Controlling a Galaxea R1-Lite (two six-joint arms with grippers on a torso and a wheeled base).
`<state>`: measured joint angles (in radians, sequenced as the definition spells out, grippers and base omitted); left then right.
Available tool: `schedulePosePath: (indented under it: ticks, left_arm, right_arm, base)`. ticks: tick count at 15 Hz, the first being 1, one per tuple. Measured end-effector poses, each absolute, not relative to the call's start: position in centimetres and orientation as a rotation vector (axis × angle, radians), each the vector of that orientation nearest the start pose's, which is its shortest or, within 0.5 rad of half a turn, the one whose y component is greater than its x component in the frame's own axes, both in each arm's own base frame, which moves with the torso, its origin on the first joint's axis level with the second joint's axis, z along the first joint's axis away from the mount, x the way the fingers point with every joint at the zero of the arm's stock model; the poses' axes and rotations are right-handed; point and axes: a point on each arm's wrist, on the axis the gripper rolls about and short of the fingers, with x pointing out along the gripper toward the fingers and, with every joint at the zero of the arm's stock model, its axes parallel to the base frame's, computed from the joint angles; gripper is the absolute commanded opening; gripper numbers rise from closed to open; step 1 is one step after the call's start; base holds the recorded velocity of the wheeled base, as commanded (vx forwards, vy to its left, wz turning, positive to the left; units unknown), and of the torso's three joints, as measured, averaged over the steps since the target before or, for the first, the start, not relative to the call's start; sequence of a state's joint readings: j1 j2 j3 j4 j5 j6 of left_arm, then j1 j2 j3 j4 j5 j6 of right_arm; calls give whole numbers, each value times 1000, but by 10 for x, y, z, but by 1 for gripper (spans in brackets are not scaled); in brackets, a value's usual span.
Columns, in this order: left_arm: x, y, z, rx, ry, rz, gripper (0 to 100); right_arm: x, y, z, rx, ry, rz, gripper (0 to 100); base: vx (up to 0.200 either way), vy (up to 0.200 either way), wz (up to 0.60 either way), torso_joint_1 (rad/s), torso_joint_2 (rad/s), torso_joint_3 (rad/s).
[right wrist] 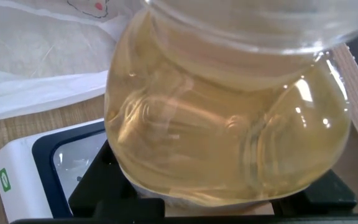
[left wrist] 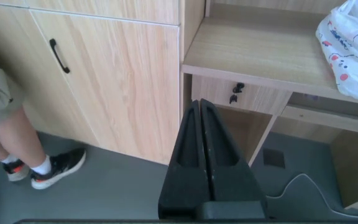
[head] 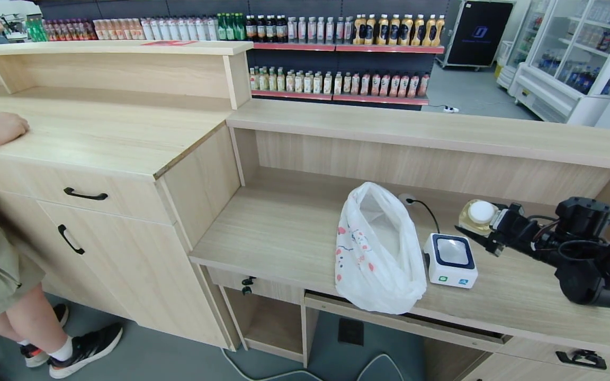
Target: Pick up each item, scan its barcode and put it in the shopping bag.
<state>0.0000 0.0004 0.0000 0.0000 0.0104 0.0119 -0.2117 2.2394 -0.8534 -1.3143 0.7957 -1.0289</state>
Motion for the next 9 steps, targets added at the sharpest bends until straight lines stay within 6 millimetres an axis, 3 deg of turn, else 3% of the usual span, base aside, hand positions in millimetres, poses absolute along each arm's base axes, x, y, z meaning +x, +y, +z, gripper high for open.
schedulePosePath:
  ticks: [9]
  left_arm:
    - [-23, 0, 75, 12, 0, 10, 0]
  right_arm:
    - [392, -59, 62, -930, -238, 587, 0]
  base:
    - [0, 0, 0, 0, 0, 0]
